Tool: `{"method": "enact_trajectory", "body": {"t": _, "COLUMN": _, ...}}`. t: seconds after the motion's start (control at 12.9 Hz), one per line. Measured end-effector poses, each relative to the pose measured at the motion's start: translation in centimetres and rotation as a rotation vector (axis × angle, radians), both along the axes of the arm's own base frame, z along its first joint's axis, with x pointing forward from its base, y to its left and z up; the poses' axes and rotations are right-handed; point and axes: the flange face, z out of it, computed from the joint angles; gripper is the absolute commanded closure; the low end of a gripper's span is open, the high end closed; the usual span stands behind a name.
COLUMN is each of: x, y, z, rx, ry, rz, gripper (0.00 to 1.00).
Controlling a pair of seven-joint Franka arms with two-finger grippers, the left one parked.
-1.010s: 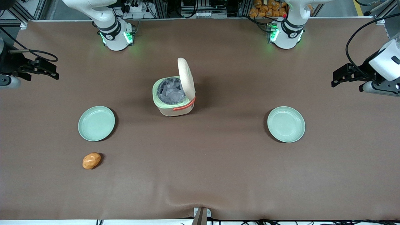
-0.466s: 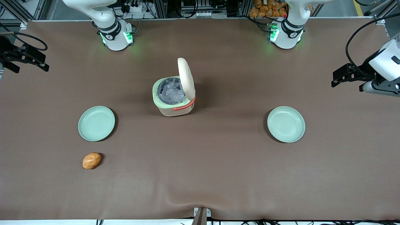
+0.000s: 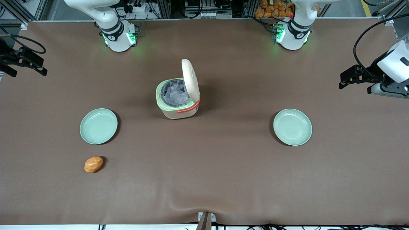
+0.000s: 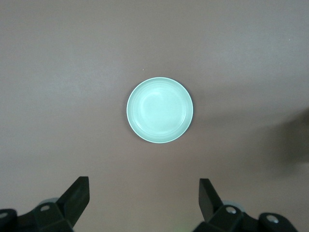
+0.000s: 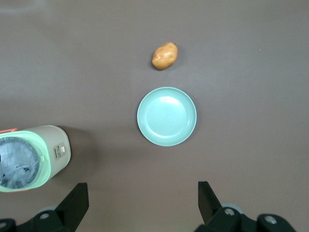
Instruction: Press rice cooker button with right arm
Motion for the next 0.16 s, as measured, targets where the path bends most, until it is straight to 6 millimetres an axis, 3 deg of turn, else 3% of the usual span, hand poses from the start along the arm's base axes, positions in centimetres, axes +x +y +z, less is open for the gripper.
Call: {"method": "enact_trajectory", "body": {"t": 0.16, "x": -0.16, "y": -0.23, "z": -0.29, "rx": 0.001, "ry": -0.001, "rz": -0.003, "gripper": 0.00}}
